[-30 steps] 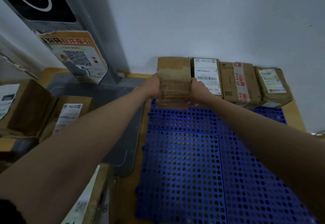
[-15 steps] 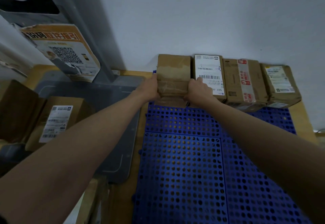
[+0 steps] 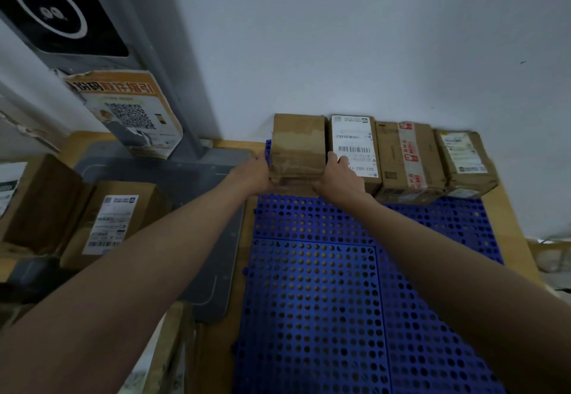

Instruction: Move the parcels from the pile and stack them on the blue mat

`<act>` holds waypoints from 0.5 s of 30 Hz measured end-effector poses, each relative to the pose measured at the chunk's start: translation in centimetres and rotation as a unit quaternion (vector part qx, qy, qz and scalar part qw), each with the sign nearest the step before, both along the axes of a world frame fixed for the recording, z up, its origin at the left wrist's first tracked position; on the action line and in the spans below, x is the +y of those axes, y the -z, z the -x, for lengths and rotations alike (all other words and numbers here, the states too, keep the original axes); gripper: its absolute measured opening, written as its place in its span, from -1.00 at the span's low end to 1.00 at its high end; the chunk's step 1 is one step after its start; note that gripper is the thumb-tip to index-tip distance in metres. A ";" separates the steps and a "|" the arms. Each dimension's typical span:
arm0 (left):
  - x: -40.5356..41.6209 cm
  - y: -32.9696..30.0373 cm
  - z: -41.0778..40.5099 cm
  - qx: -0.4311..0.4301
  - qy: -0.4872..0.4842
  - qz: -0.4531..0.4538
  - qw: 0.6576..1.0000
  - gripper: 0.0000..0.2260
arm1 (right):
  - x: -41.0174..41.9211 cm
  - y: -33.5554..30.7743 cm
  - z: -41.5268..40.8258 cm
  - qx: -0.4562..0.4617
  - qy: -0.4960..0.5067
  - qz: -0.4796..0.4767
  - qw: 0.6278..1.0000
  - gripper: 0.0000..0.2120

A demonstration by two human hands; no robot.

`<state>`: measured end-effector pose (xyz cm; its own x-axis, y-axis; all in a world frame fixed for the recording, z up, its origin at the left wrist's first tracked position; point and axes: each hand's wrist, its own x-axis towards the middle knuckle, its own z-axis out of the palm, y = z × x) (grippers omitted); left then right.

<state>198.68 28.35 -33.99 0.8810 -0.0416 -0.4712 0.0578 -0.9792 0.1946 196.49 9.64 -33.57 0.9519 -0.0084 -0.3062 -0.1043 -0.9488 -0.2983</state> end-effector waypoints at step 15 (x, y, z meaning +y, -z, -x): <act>1.0 -11.7 9.5 -0.021 0.130 -0.091 0.987 -0.67 | -0.9 -11.2 9.2 0.045 -0.041 0.000 0.998 -0.49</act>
